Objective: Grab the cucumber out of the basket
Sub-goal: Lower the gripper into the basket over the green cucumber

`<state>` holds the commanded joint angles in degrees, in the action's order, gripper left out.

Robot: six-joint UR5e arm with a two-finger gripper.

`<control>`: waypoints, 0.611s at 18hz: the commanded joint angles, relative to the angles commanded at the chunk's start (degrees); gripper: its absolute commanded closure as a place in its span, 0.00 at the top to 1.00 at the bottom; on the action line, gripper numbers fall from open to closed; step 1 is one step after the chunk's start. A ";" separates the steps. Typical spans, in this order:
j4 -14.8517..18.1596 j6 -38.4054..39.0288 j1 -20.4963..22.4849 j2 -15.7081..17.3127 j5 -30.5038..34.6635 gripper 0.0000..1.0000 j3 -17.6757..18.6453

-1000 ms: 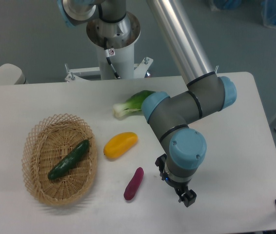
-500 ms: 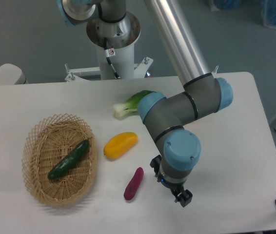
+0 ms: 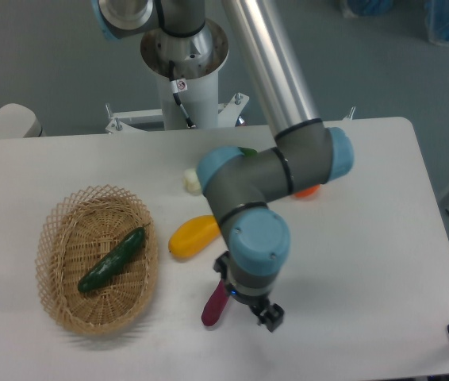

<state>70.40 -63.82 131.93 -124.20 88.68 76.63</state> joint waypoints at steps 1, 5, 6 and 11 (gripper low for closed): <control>0.00 1.23 -0.97 0.79 0.00 1.00 1.23; 0.00 8.26 -5.01 2.82 0.00 1.00 4.31; 0.09 9.67 -5.98 3.17 0.00 1.00 4.84; -0.09 16.70 -10.72 3.70 0.00 1.00 7.13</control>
<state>70.31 -47.12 121.21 -120.50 88.68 83.76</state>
